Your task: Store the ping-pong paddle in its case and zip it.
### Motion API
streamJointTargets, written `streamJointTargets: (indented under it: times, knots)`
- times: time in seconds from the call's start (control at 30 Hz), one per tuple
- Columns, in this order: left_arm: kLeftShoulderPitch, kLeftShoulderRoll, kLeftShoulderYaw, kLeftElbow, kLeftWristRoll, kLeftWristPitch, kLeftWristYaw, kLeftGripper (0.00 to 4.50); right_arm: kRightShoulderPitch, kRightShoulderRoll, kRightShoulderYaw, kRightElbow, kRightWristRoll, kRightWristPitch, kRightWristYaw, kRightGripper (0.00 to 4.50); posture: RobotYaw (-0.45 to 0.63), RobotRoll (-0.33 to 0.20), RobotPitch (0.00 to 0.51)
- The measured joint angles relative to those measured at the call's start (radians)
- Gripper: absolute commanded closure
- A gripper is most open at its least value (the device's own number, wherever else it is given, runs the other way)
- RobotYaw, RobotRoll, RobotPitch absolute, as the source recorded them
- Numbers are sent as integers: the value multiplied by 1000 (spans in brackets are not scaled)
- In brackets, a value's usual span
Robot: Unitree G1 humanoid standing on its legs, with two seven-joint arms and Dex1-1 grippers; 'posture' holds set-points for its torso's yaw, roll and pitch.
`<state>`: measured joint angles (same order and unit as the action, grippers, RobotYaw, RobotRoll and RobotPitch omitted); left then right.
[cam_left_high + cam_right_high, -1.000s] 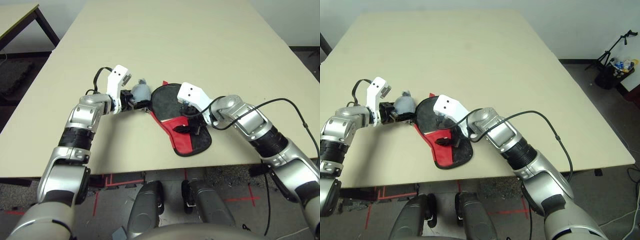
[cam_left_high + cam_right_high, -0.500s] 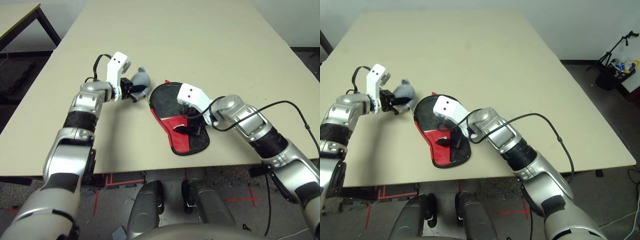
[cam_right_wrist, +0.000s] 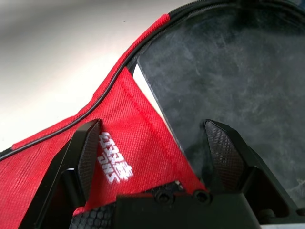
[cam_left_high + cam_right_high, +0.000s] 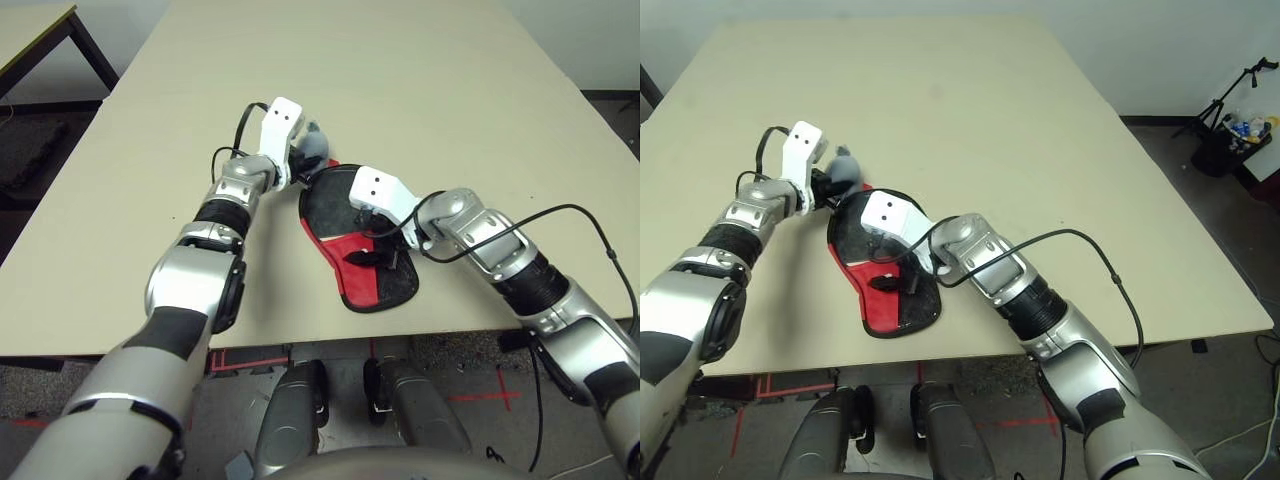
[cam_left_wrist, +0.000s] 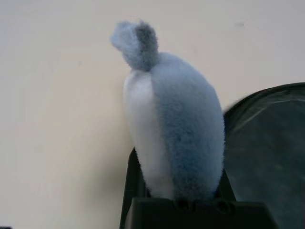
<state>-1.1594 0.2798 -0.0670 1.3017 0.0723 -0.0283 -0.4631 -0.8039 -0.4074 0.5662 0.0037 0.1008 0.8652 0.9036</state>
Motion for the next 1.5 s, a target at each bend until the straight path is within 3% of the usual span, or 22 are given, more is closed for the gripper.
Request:
streamJointTargets:
  times: [0.4, 0.8, 1.23, 1.5]
  knots:
    - [-75, -148, -9, 38, 119, -80, 242, 4035, 7, 12, -1, -55, -18, 29, -1, 0, -223, 0, 236]
    - [-78, -246, 11, 37, 115, -127, 77, 4038, 14, 10, -10, -78, -18, 51, -3, 0, -214, 0, 229]
    - [-50, -248, 42, 16, 90, -147, -68, 4058, 2, 28, -22, -27, -19, 15, -2, 0, -164, 0, 208]
    - [-57, -230, 118, 13, 12, -125, -121, 1318, 1, 45, -31, -3, -22, -3, -4, 0, -151, 0, 195]
